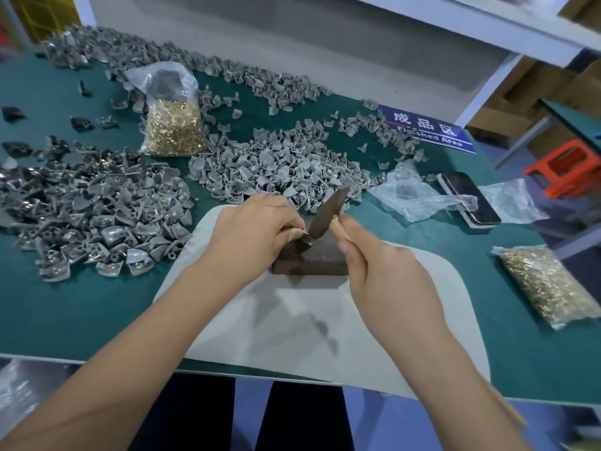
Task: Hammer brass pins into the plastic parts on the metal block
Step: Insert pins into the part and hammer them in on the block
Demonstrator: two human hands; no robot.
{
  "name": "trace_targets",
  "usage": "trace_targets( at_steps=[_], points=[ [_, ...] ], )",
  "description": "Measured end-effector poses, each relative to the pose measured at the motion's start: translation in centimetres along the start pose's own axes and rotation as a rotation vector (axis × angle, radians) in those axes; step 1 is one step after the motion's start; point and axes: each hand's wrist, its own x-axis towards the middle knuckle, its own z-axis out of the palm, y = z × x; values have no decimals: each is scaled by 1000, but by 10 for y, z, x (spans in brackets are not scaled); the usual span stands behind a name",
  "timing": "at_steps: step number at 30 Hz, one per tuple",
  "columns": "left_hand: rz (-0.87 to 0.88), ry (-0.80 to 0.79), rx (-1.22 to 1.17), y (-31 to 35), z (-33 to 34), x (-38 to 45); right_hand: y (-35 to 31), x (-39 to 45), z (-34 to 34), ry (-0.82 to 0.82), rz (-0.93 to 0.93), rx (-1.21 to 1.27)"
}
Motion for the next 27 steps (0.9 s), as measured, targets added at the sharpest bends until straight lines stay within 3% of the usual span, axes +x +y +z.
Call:
trace_targets(
  at_steps=[5, 11, 16, 21, 24, 27],
  points=[
    [4, 19, -4, 1, 1, -2, 3, -4, 4, 7, -6, 47],
    [-7, 19, 7, 0, 1, -1, 2, -6, 0, 283, -17, 220],
    [-2, 28, 20, 0, 2, 0, 2, -11, 8, 67, 28, 96],
    [-5, 79, -33, 1, 4, -5, 30, 1, 1, 205, 200, 20],
    [-80, 213, -67, 5, 2, -14, 48, 11, 8, 81, 305, -104],
    [-150, 292, -49, -5, -8, -20, 54, 10, 23, 27, 342, -36]
  ],
)
